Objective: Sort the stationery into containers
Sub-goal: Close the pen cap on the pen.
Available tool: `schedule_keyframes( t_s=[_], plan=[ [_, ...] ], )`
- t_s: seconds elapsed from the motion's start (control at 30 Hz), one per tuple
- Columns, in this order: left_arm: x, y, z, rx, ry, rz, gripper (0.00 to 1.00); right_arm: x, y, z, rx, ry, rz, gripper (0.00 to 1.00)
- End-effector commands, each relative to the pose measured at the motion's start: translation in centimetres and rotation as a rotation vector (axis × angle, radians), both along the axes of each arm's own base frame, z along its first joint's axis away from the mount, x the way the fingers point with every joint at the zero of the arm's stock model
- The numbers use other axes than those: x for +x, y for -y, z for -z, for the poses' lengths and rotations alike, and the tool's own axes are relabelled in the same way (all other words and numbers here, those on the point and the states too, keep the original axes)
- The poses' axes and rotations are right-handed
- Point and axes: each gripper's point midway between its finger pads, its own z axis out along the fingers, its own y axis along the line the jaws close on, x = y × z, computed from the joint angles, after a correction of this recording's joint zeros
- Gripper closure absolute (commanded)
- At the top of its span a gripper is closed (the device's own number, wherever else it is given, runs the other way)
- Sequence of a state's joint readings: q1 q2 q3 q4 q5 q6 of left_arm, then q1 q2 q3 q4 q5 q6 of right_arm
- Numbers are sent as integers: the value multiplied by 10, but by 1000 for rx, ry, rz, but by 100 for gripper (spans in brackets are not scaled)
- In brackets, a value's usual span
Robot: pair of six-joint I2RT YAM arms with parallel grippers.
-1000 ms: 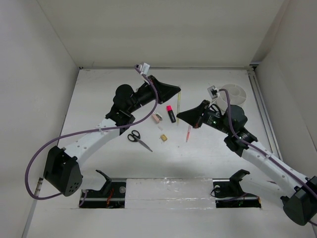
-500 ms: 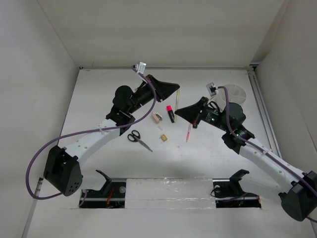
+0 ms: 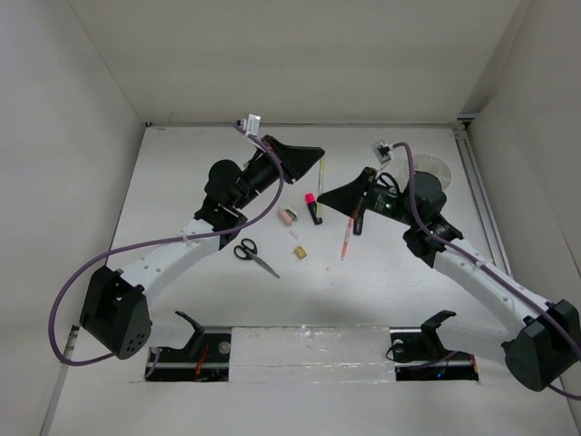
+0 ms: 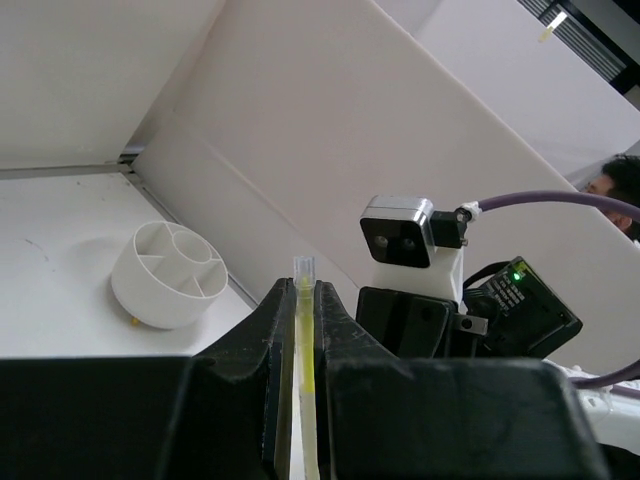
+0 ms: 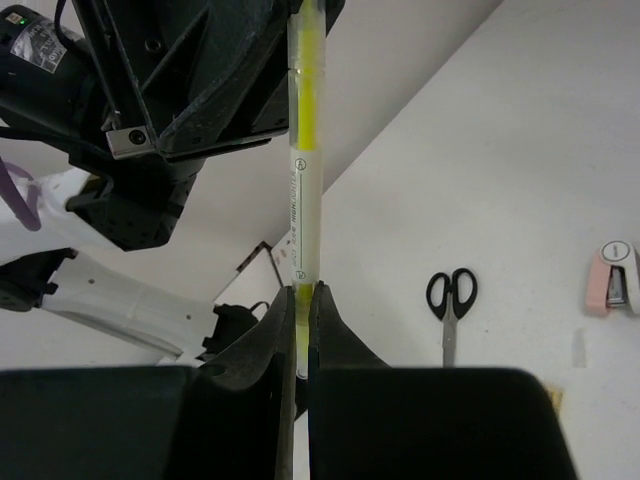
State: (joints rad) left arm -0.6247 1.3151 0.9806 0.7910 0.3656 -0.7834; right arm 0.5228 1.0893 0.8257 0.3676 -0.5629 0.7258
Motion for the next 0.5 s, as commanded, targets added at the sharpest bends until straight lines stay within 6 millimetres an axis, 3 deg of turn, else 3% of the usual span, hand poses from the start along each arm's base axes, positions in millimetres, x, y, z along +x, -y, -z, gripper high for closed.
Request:
schedule_keyframes(
  t_s=[0.0, 0.17, 0.47],
  plan=[
    [-26, 21, 61, 137, -94, 149, 100, 3, 24, -121, 226, 307, 68, 100],
    [-26, 23, 72, 143, -99, 160, 100, -6, 26, -143, 266, 321, 34, 100],
    [-30, 25, 73, 140, -82, 187, 100, 0, 25, -142, 265, 313, 44, 100]
  ],
)
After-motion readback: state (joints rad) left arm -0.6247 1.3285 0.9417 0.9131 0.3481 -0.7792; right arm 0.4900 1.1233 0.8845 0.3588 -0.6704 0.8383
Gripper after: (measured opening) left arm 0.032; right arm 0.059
